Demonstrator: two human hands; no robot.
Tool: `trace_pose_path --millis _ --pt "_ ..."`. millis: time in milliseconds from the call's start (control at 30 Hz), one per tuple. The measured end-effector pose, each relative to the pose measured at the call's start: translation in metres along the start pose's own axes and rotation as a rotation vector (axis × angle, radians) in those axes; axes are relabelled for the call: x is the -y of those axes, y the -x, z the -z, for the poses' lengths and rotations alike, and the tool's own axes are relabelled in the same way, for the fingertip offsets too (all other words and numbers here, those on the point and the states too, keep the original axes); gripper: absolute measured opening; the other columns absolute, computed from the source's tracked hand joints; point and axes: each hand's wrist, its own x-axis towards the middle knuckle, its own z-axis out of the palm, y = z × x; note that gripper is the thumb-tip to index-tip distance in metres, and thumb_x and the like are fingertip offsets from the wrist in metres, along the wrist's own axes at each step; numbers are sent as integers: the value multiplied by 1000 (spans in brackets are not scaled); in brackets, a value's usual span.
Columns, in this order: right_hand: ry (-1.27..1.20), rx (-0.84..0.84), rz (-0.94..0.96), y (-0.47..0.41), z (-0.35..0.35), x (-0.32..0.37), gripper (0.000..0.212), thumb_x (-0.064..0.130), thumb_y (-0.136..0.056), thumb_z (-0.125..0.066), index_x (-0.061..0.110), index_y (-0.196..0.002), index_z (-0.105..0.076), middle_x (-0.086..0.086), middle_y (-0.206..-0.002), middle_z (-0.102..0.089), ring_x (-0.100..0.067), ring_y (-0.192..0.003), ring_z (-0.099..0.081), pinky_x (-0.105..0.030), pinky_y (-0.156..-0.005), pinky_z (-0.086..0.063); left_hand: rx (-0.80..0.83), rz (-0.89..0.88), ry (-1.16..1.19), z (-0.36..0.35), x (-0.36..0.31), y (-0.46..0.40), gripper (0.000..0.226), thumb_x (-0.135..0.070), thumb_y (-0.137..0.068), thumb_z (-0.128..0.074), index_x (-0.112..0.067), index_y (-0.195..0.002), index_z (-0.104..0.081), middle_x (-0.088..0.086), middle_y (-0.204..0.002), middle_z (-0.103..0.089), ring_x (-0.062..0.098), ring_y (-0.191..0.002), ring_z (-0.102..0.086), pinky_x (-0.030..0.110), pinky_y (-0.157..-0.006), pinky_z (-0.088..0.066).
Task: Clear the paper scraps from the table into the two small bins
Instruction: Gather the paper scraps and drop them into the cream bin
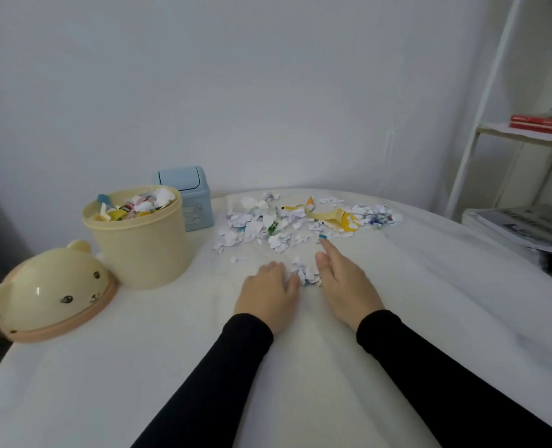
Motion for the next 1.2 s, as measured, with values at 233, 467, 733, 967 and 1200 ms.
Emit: trace_pose_path --millis 233,467,733,967,1200 --pt "308 -47 -62 7 30 -18 52 38 -92 -50 21 -140 -40 -2 -135 -43 -20 -125 -39 -30 -99 -36 47 -175 102 -3 -2 -7 53 -28 -96 -44 -22 -147 -30 2 -158 -16 16 -145 -15 29 -115 -12" --pt "295 45 -174 7 19 -10 43 30 -95 -50 8 -131 -44 -11 -124 -38 -28 -116 -49 -31 -95 -40 137 -341 24 -19 -17 -29 39 -28 -97 -46 -25 -136 -49 -2 -148 -41 18 -138 -31 34 -114 -19" --pt "80 -26 23 0 23 -10 35 16 -94 -56 14 -129 -57 -5 -116 -53 -13 -90 -51 -13 -83 -34 -15 -314 95 -3 9 -26 37 -13 -93 -50 -18 -129 -57 -2 -134 -55 15 -127 -43 9 -98 -21" --pt "319 78 -270 3 29 -14 34 22 -93 -58 8 -123 -55 -10 -124 -51 -23 -110 -55 -25 -85 -42 -29 -114 -76 14 27 -16 50 -38 -93 -46 -29 -142 -39 -11 -147 -35 18 -130 -30 35 -106 -21" --pt "229 30 -170 5 29 -8 18 7 -93 -51 4 -105 -65 -11 -107 -64 -24 -86 -62 -28 -78 -49 26 -191 100 8 26 -21 45 -33 -96 -49 -19 -139 -46 -3 -138 -45 16 -124 -40 25 -107 -30"
